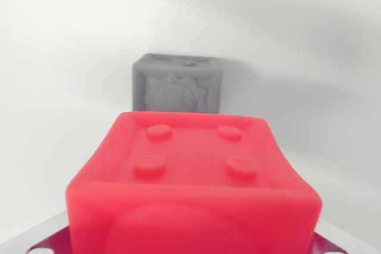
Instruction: Destack cube
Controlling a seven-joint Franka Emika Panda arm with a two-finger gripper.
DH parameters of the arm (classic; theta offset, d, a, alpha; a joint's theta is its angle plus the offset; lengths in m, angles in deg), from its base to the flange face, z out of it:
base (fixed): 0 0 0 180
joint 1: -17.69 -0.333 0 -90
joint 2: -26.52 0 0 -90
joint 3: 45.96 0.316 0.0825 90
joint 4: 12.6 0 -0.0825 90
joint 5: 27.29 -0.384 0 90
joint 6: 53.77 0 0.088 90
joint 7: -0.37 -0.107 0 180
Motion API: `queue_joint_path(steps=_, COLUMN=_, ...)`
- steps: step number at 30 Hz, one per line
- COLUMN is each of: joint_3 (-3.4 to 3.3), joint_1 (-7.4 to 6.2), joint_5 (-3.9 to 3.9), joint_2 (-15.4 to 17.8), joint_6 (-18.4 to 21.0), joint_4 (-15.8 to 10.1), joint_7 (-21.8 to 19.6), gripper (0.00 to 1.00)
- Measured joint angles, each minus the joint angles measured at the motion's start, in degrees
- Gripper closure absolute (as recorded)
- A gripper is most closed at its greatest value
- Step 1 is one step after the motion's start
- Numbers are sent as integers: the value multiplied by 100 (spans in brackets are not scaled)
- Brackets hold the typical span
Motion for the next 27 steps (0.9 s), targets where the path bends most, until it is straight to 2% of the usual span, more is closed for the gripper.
queue_joint_path(steps=27, joint_3=-7, joint_1=353, joint_5=-41, joint_2=366, joint_6=-212, joint_4=-573, joint_7=323, gripper=100)
